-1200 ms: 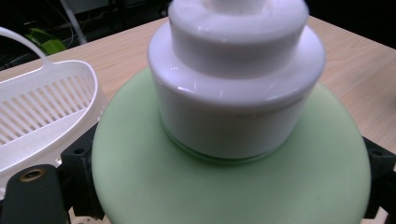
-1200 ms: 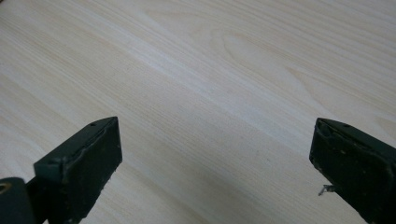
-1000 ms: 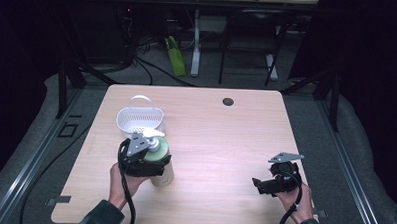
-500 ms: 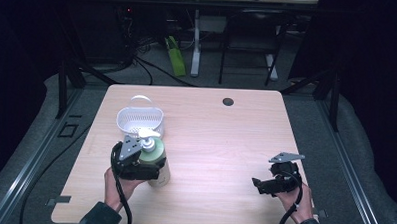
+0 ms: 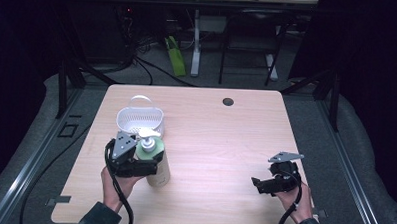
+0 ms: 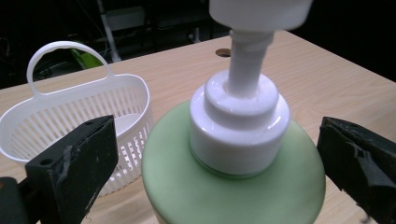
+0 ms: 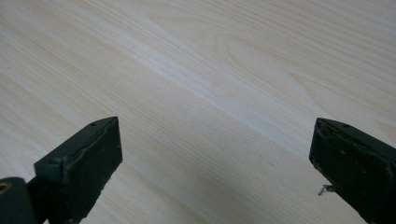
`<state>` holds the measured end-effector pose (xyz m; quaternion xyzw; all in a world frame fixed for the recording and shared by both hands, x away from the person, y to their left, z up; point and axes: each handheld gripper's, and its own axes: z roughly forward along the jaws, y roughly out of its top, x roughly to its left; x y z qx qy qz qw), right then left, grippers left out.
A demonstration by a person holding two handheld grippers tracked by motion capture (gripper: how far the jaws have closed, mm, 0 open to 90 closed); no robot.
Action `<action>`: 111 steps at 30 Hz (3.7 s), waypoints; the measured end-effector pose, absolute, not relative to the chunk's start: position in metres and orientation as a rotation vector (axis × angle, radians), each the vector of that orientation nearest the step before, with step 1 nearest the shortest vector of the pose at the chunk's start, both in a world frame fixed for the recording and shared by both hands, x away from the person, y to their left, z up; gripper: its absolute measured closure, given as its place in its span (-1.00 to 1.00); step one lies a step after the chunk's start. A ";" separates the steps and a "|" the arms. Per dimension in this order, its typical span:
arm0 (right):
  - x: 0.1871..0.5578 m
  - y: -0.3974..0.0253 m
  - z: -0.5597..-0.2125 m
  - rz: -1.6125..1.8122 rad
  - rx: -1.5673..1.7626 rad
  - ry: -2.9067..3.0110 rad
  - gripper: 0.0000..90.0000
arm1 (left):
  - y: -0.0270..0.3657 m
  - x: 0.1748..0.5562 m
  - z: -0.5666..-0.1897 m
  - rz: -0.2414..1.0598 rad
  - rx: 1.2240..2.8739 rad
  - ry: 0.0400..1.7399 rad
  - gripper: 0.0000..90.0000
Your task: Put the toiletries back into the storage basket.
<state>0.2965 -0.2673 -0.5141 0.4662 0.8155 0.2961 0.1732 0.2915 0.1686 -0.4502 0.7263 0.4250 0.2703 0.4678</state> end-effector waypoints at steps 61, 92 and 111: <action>0.297 -0.268 -0.516 0.824 1.327 2.309 -0.93 | 0.156 0.282 -0.422 0.793 1.607 1.041 0.50; 0.297 -0.268 -0.516 0.820 1.325 2.304 -0.92 | 0.164 0.283 -0.411 0.802 1.626 1.014 0.51; 0.298 -0.269 -0.516 0.813 1.319 2.306 -0.92 | 0.174 0.287 -0.393 0.796 1.637 1.004 0.51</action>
